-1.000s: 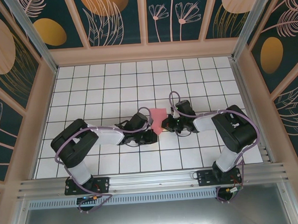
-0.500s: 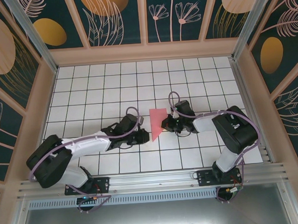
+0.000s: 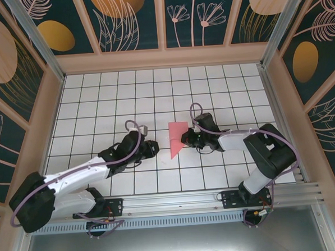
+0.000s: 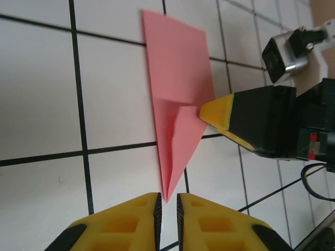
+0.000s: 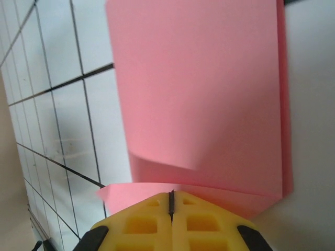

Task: Fold a paper plane with a square sheet of paper (pick it up from the middle)
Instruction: Third fold the triangle at the center of the table.

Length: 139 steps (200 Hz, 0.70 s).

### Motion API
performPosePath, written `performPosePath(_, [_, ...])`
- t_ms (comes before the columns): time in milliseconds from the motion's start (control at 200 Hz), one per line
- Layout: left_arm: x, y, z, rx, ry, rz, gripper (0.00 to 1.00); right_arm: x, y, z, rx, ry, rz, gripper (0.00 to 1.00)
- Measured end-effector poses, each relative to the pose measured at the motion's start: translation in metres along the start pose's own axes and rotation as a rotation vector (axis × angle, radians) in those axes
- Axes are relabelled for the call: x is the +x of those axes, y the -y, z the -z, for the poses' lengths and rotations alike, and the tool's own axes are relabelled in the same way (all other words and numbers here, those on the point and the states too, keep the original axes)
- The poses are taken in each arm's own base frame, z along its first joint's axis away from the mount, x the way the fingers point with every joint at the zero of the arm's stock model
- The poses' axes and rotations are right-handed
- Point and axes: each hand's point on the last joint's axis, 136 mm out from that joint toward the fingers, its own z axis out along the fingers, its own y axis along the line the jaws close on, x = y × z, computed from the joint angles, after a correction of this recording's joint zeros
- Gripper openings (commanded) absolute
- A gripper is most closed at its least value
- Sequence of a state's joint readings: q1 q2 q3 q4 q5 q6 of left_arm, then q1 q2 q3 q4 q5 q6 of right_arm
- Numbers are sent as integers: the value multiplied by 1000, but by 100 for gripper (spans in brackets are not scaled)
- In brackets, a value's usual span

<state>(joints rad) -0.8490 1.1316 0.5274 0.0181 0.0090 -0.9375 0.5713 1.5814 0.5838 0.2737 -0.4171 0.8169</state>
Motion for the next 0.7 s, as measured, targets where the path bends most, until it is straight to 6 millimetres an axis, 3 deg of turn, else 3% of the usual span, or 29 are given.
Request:
performPosePath(270, [-22,9,39,88,156,20,30,-2,-3,3,-3,14,30,0])
performPosePath(696, [-41,1,62,20,255,-36,35,-8,-6,16,26,46,82,0])
